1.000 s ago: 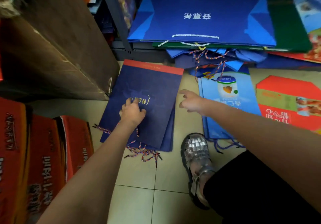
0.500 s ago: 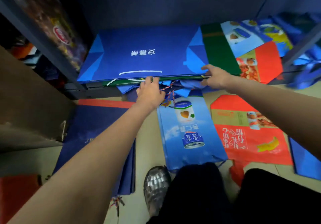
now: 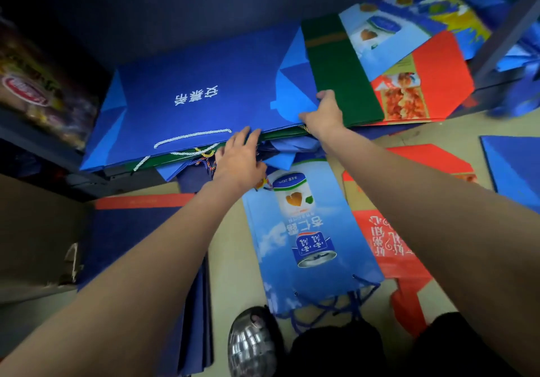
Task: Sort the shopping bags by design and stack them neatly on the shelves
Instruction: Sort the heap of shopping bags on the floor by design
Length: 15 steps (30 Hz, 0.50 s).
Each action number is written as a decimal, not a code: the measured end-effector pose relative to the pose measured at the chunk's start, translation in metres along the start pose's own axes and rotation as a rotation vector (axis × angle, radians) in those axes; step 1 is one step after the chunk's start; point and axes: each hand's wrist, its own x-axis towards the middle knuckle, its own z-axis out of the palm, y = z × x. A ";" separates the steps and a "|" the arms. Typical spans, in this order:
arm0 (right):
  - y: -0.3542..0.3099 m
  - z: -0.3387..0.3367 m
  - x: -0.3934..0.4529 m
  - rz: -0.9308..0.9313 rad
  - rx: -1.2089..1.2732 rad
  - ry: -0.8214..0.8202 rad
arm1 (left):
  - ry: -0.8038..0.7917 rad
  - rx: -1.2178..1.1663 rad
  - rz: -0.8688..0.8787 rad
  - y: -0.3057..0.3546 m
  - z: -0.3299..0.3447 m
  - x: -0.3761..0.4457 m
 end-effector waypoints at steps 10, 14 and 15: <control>0.007 -0.150 -0.021 -0.055 0.297 0.372 | 0.158 0.064 0.062 0.002 -0.028 -0.044; 0.094 -0.238 -0.057 0.332 0.004 0.534 | 0.053 0.218 0.253 0.035 -0.009 -0.065; 0.114 -0.247 -0.066 0.454 -0.157 0.481 | 0.011 0.261 0.287 0.045 -0.002 -0.068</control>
